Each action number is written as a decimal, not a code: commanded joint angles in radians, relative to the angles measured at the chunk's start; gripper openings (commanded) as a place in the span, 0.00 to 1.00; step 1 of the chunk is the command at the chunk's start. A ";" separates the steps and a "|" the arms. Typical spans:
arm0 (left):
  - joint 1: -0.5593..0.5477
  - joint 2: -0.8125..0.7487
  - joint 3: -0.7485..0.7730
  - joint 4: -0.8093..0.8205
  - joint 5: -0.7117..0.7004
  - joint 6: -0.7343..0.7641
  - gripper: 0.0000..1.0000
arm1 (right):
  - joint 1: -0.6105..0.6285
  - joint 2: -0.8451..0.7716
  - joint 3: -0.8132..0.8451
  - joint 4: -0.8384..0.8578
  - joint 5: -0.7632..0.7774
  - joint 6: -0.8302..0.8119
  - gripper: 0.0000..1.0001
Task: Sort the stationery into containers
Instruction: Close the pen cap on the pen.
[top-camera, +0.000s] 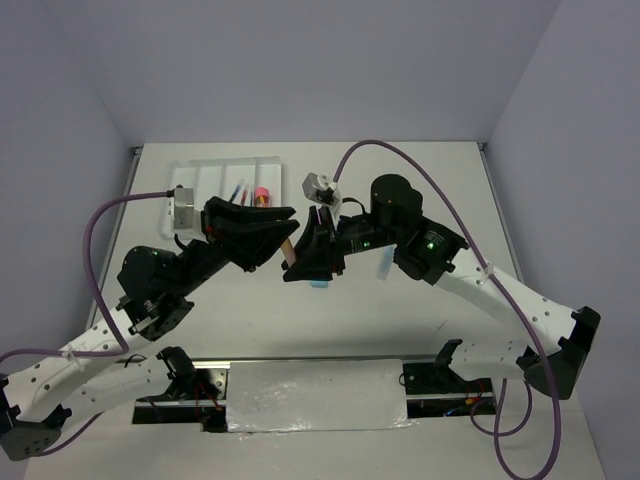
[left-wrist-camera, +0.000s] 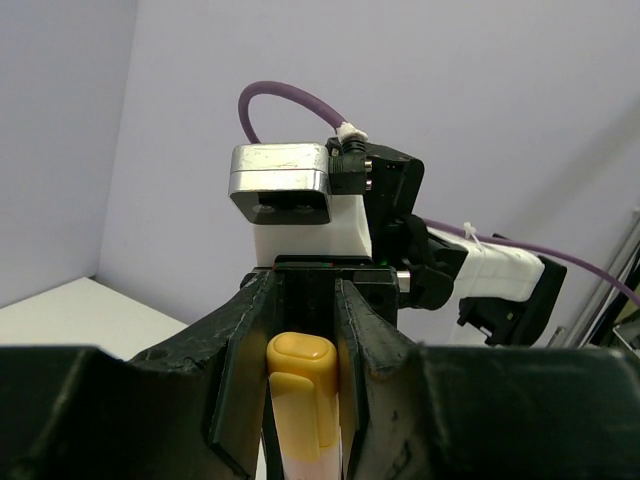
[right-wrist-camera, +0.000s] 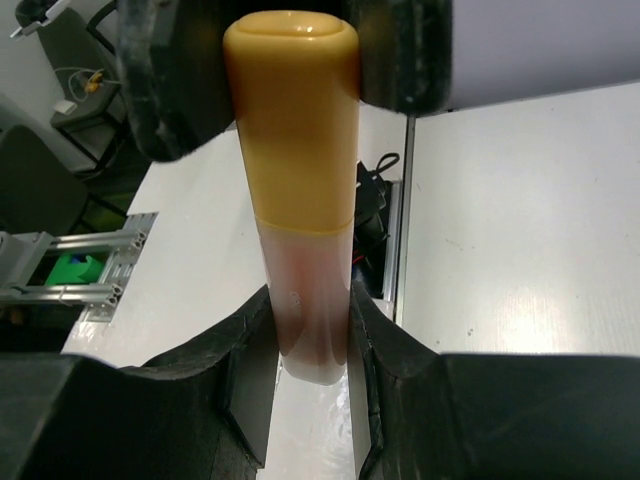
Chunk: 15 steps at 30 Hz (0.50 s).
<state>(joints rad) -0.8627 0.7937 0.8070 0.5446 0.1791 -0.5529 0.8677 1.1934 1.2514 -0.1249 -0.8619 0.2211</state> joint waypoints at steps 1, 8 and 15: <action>-0.039 0.033 -0.123 -0.333 0.157 -0.038 0.00 | -0.056 -0.026 0.198 0.387 0.110 0.046 0.00; -0.048 0.036 -0.152 -0.308 0.155 -0.061 0.00 | -0.099 0.001 0.194 0.493 0.112 0.132 0.00; -0.065 0.039 -0.160 -0.345 0.087 -0.065 0.00 | -0.107 0.037 0.250 0.478 0.092 0.127 0.00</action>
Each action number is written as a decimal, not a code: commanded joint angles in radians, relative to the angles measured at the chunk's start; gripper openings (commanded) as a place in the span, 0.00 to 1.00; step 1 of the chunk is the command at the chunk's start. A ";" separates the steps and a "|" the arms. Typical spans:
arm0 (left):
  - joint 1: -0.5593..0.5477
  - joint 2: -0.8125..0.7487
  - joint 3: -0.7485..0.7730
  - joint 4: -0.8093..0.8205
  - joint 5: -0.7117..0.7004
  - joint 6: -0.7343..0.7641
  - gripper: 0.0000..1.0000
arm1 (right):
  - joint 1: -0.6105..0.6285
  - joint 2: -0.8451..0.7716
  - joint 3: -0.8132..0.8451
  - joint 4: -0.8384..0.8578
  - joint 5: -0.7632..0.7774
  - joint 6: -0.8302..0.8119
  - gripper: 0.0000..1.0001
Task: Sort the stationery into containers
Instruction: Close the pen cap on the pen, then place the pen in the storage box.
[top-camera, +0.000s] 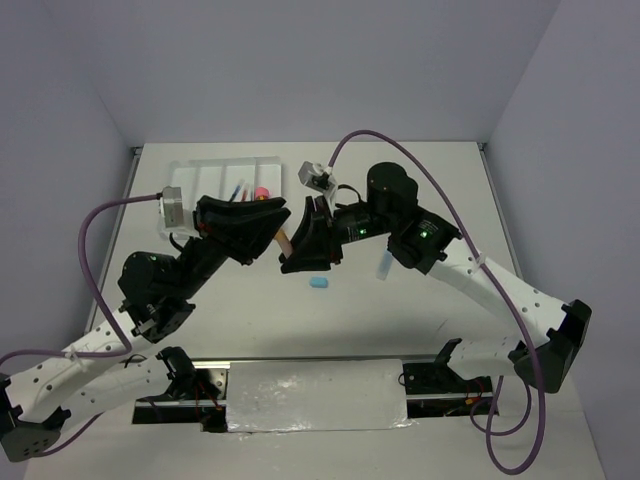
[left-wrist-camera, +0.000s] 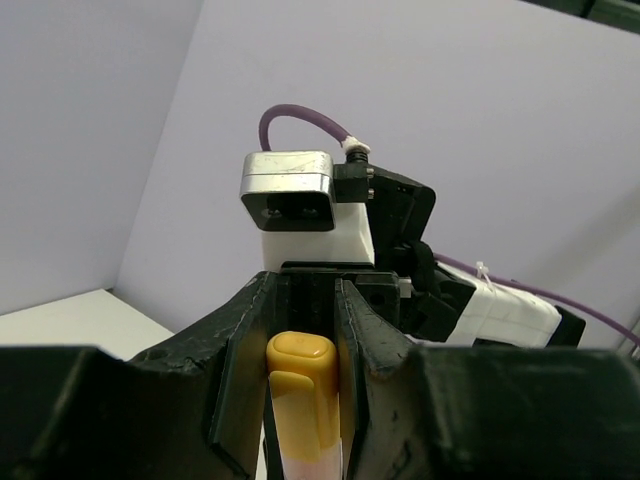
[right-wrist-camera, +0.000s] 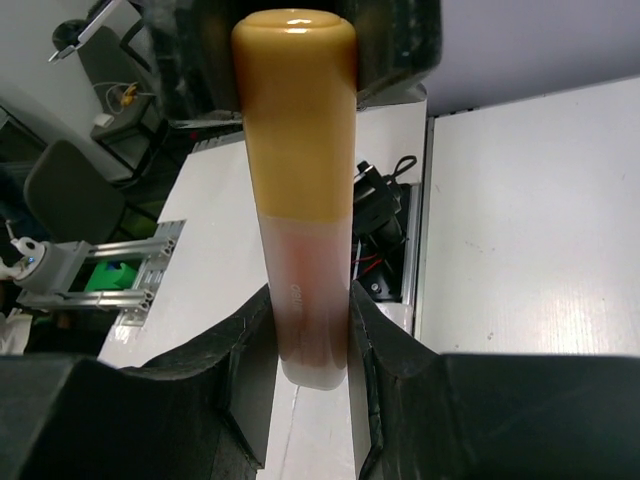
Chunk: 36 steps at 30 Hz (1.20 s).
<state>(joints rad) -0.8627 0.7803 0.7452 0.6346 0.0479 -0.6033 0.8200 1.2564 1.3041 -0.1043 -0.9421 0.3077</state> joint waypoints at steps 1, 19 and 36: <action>-0.065 0.045 -0.060 -0.479 0.177 0.008 0.00 | -0.059 -0.026 0.195 0.425 0.158 0.030 0.00; -0.064 -0.030 0.209 -0.612 -0.066 0.160 0.80 | 0.016 -0.130 -0.141 0.376 0.084 -0.062 0.00; -0.064 -0.007 0.181 -0.467 -0.138 0.140 0.30 | 0.028 -0.086 -0.203 0.419 0.143 -0.025 0.00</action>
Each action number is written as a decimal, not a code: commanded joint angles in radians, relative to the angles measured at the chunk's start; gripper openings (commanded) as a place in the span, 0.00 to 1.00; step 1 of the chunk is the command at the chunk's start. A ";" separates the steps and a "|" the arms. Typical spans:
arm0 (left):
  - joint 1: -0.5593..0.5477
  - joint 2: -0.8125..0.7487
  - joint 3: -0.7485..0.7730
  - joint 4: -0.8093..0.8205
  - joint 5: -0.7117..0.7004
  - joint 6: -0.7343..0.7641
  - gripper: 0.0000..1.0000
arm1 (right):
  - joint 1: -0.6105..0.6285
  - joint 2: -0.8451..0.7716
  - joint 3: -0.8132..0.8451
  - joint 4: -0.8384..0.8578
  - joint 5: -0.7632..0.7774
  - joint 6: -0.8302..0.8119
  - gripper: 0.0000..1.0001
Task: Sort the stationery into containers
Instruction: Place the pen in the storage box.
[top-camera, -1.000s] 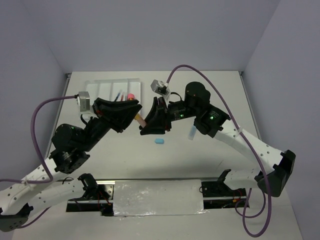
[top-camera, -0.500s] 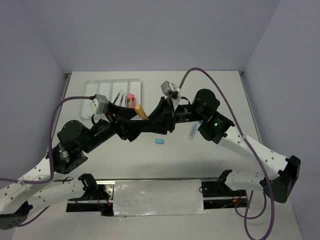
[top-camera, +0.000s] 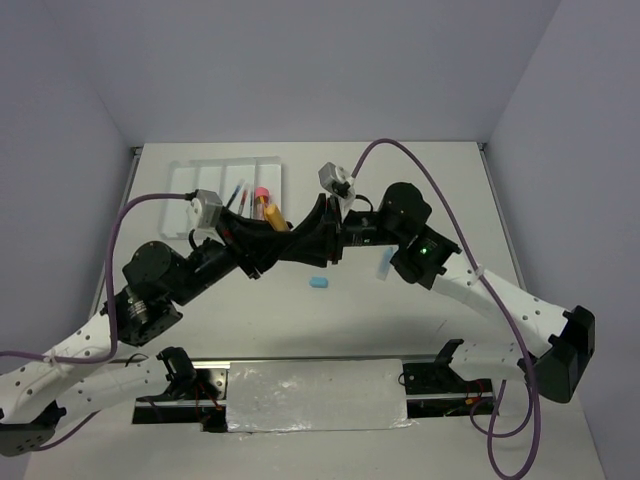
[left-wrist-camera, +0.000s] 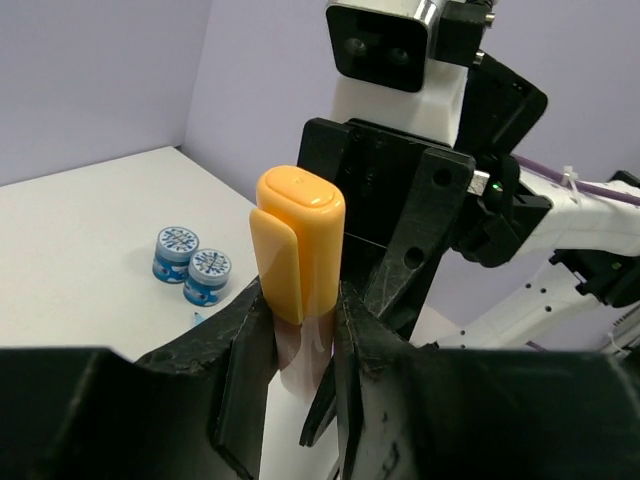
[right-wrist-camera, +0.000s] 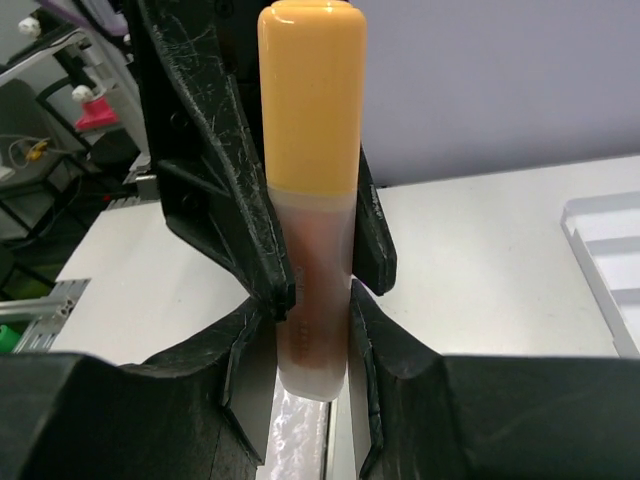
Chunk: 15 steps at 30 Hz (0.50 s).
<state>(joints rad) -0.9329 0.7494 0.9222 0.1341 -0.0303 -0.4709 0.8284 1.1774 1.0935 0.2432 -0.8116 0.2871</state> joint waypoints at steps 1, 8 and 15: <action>0.006 0.028 0.006 0.021 -0.069 0.008 0.20 | 0.020 0.001 0.008 0.071 0.018 -0.012 0.00; 0.011 0.129 0.116 -0.236 -0.509 -0.083 0.00 | -0.034 0.047 -0.038 0.114 0.068 0.012 0.80; 0.296 0.317 0.331 -0.507 -0.383 -0.097 0.00 | -0.230 0.061 -0.245 0.207 0.106 0.086 1.00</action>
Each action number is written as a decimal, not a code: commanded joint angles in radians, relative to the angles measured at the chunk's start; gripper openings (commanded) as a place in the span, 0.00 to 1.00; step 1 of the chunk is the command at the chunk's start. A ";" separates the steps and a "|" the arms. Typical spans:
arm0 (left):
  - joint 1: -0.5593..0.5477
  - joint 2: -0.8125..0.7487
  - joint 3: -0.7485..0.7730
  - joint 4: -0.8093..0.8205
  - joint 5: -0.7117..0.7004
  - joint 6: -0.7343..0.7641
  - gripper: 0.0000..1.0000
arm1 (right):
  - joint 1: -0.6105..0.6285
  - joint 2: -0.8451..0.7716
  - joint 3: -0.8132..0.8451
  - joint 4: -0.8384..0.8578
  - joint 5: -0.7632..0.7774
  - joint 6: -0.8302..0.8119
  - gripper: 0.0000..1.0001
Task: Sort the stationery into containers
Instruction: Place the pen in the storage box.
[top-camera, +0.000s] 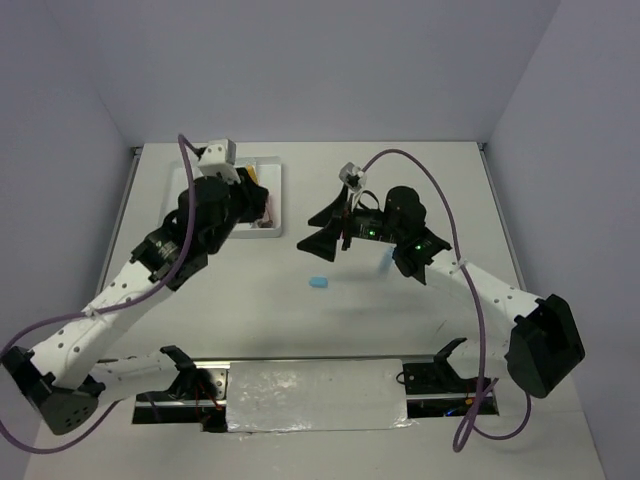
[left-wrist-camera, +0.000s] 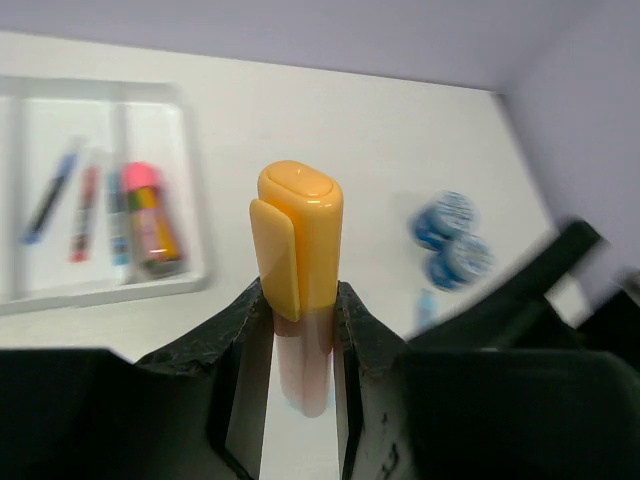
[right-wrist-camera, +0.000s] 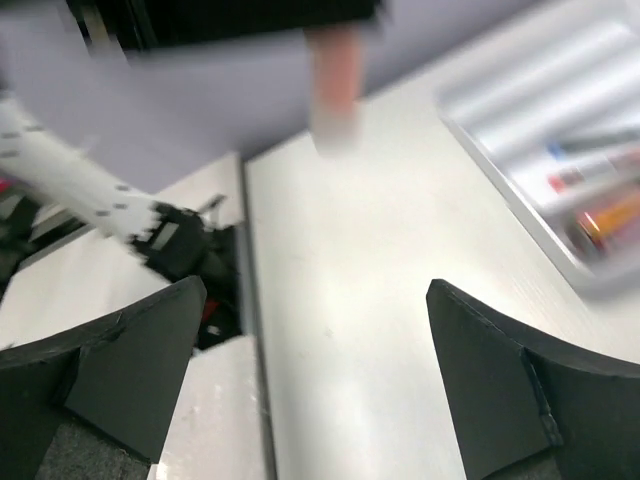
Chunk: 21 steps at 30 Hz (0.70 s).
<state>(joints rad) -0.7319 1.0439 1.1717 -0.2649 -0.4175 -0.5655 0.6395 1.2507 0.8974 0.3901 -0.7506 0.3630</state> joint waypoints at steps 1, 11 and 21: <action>0.171 0.068 0.101 -0.144 0.012 0.015 0.00 | -0.060 -0.046 -0.067 0.041 0.068 -0.005 1.00; 0.560 0.713 0.520 -0.297 0.283 0.346 0.00 | -0.095 -0.277 -0.124 -0.304 0.324 -0.174 1.00; 0.669 1.085 0.781 -0.327 0.223 0.395 0.00 | -0.103 -0.287 -0.130 -0.316 0.278 -0.183 1.00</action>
<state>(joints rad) -0.0883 2.1384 1.8709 -0.5949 -0.1852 -0.2039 0.5407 0.9596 0.7509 0.0738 -0.4423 0.2062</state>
